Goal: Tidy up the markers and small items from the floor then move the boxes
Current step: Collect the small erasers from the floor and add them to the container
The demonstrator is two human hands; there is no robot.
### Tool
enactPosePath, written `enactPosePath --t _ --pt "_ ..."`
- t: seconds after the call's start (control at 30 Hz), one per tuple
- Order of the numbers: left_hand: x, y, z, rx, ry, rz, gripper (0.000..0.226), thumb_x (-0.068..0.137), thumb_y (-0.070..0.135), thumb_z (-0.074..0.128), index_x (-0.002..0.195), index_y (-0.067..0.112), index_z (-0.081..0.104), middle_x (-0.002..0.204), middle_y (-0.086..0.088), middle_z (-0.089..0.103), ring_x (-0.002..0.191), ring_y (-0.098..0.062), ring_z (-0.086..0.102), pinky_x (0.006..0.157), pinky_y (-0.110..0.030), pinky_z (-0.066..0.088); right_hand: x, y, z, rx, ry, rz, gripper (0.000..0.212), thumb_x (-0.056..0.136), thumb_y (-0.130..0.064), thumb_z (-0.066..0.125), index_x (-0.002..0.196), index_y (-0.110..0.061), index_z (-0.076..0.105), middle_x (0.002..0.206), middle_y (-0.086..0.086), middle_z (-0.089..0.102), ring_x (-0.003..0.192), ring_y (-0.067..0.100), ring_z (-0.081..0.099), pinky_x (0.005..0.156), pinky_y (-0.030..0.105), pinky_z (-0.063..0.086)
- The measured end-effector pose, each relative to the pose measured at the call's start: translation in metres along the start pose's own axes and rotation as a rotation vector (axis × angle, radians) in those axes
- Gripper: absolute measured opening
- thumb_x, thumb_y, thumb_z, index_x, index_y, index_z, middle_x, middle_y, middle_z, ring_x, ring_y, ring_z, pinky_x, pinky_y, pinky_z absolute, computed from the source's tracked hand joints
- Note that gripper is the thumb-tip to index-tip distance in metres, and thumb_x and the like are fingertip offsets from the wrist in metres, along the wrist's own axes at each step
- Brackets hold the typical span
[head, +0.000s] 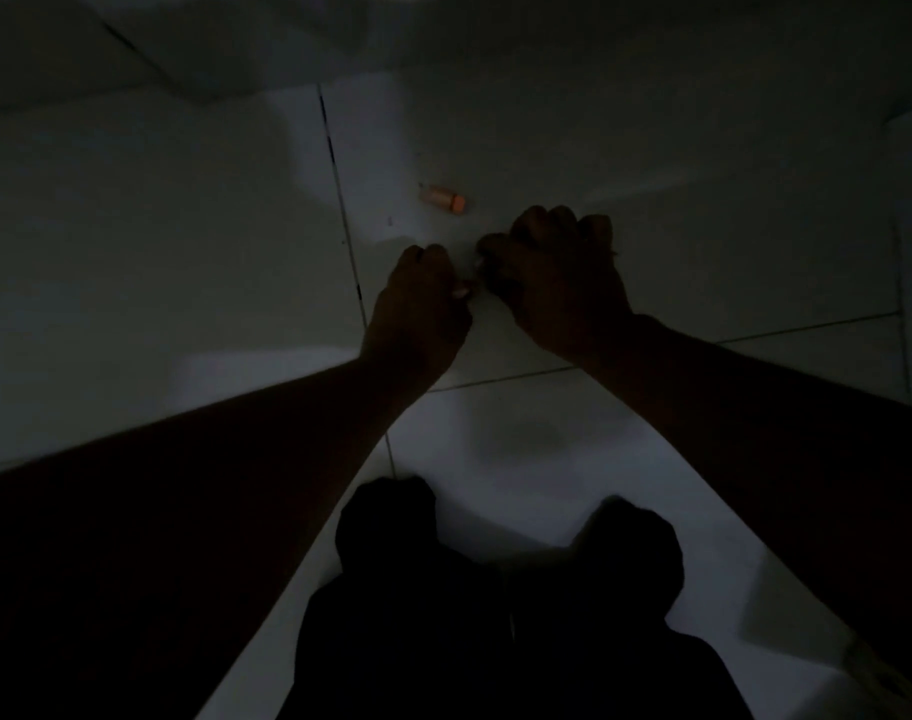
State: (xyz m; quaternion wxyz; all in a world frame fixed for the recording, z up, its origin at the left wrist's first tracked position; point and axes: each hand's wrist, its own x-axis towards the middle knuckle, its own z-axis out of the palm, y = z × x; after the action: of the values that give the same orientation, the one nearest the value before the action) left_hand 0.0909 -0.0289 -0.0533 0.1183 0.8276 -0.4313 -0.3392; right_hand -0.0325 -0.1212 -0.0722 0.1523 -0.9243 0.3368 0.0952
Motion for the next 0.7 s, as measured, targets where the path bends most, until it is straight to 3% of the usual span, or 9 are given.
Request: enactPosePath --t 0.2,0.3,0.4,0.47,0.53,0.6,0.7 --pt "-0.006 -0.012 -0.006 -0.04 -0.005 0.05 0.022 0.093 0.019 0.053 0.107 0.002 0.055 0.106 -0.015 0.057 0.095 -0.028 0.054 0.075 -0.03 0.043 0.013 -0.001 -0.008 0.019 0.008 -0.021 0.032 0.099 -0.038 0.042 0.118 -0.02 0.06 0.112 0.012 0.055 0.106 0.035 0.049 0.087 0.044 0.035" --pt "-0.009 -0.016 -0.005 -0.052 -0.006 -0.008 0.023 0.093 0.017 0.054 0.111 0.005 0.061 0.111 -0.016 0.057 0.099 -0.028 0.055 0.075 -0.022 0.038 0.031 -0.015 -0.016 0.225 0.107 0.052 0.036 0.099 -0.039 0.042 0.114 -0.011 0.06 0.118 0.016 0.052 0.107 0.034 0.049 0.085 0.046 0.044" --pt "-0.014 -0.017 -0.002 -0.101 0.007 -0.086 0.025 0.094 0.02 0.054 0.114 0.01 0.063 0.114 -0.016 0.055 0.098 -0.029 0.056 0.076 -0.019 0.036 0.055 -0.03 -0.016 0.326 0.104 0.03 0.034 0.1 -0.034 0.042 0.111 -0.007 0.061 0.12 0.015 0.054 0.112 0.031 0.049 0.09 0.039 0.042" --pt "-0.017 -0.016 0.0 -0.128 -0.013 -0.113 0.027 0.094 0.024 0.054 0.117 0.013 0.064 0.116 -0.014 0.058 0.101 -0.027 0.058 0.084 -0.017 0.038 0.067 -0.034 -0.015 0.303 0.045 0.025 0.031 0.101 -0.03 0.041 0.114 -0.009 0.06 0.121 0.013 0.055 0.114 0.029 0.048 0.09 0.035 0.041" --pt "-0.019 -0.014 0.0 -0.209 -0.035 -0.151 0.026 0.092 0.025 0.058 0.115 0.016 0.067 0.112 -0.012 0.064 0.097 -0.027 0.063 0.093 -0.025 0.047 0.074 -0.034 -0.013 0.253 -0.002 0.014 0.031 0.101 -0.025 0.041 0.122 -0.012 0.058 0.125 0.014 0.054 0.117 0.031 0.047 0.093 0.036 0.043" --pt "-0.023 -0.012 0.0 -0.234 -0.048 -0.175 0.024 0.091 0.025 0.06 0.112 0.019 0.07 0.106 -0.012 0.069 0.093 -0.027 0.066 0.087 -0.036 0.054 0.075 -0.03 -0.014 0.191 -0.03 0.005 0.034 0.1 -0.023 0.041 0.13 -0.011 0.054 0.129 0.017 0.05 0.12 0.034 0.046 0.096 0.04 0.043" --pt "-0.024 -0.012 0.004 -0.224 -0.059 -0.213 0.025 0.093 0.019 0.054 0.113 0.021 0.069 0.109 -0.01 0.069 0.097 -0.026 0.065 0.087 -0.035 0.054 0.07 -0.016 -0.018 0.185 -0.039 0.066 0.036 0.1 -0.02 0.041 0.133 -0.011 0.052 0.132 0.019 0.047 0.123 0.035 0.044 0.1 0.04 0.041"
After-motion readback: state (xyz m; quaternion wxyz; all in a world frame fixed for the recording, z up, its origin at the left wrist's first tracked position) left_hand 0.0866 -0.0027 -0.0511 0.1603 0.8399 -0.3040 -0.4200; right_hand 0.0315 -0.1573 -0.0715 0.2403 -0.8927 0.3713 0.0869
